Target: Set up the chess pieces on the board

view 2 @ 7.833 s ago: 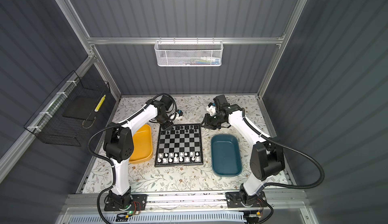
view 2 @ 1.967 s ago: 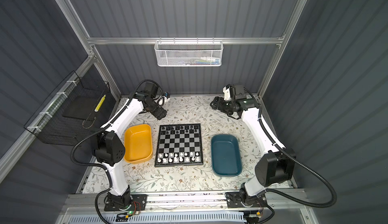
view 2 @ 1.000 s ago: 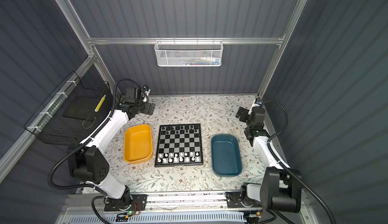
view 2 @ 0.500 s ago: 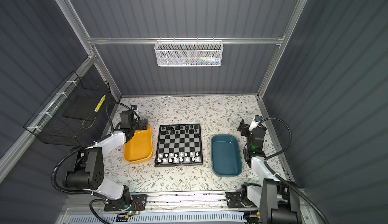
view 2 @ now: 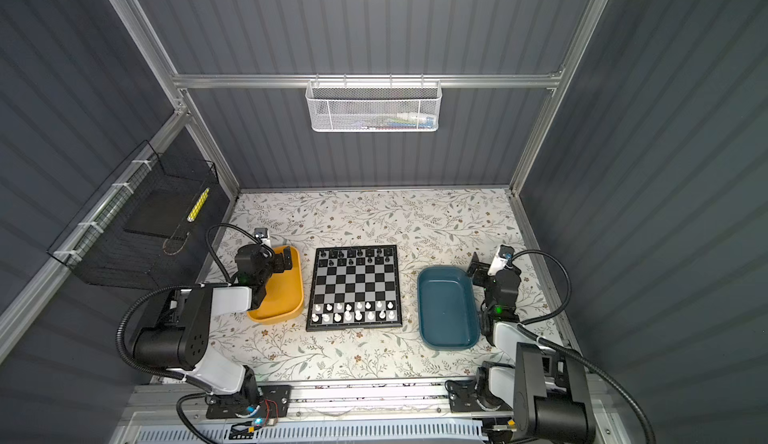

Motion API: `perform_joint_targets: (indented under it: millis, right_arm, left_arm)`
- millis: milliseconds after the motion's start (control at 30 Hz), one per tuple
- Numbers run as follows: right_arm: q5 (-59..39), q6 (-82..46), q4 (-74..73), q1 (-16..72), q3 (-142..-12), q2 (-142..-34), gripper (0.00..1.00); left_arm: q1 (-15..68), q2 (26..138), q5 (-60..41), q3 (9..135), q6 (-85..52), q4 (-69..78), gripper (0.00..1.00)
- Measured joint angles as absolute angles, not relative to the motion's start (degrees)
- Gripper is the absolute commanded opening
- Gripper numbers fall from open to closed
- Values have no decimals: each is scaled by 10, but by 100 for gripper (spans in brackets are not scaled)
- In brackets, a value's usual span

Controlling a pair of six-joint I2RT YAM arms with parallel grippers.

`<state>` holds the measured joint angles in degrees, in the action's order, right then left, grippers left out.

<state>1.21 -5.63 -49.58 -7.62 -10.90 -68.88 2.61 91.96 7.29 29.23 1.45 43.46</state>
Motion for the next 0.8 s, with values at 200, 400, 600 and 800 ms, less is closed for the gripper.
perform_joint_targets:
  millis: [200, 400, 600, 800]
  right_arm:
    - [-18, -65, -595, -76, -108, -774, 99]
    - [-36, -70, -632, -76, -119, -835, 99]
    - [-72, -64, -605, -76, -153, -837, 99]
    - [-91, -58, -587, -76, -170, -837, 99]
  left_arm:
    - [25, 960, 65, 237, 18, 596, 100]
    - [25, 965, 58, 218, 17, 633, 100]
    - [25, 972, 58, 207, 12, 618, 100]
    - [25, 979, 59, 266, 10, 546, 99]
